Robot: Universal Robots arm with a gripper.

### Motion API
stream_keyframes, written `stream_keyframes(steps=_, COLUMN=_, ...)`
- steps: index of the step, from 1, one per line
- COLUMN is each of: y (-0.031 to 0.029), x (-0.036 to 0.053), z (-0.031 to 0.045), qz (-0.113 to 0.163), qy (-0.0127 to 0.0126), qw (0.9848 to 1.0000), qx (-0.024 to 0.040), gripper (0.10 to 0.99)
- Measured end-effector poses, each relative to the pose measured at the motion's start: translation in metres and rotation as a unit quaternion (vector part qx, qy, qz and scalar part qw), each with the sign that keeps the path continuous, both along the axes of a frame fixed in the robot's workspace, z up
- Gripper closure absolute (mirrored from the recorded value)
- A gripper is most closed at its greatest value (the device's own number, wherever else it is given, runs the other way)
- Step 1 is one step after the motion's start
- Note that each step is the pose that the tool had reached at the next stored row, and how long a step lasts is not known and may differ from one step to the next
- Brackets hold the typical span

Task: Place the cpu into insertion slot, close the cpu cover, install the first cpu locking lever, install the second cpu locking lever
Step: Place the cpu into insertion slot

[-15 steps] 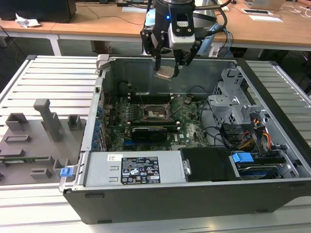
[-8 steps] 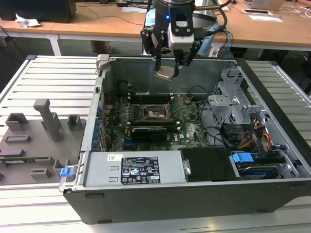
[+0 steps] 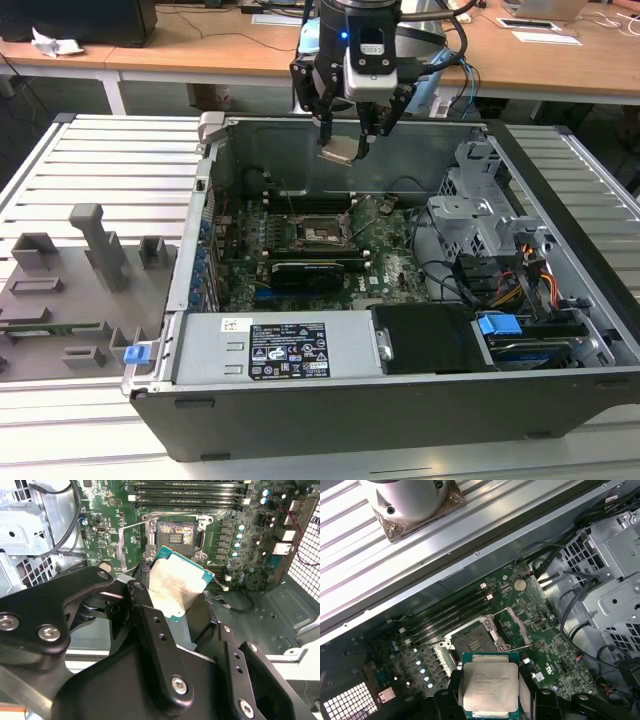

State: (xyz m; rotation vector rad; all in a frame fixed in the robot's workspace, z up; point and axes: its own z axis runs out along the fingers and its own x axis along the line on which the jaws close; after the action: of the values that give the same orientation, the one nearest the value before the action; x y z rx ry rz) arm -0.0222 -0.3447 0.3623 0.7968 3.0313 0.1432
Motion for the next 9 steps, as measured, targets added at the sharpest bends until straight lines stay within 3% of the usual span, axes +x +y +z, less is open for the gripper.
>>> stream_keyframes(steps=9, y=0.0, x=0.0, z=0.0, qz=-0.01, qy=0.0, qw=1.0, qx=0.0, gripper=0.553)
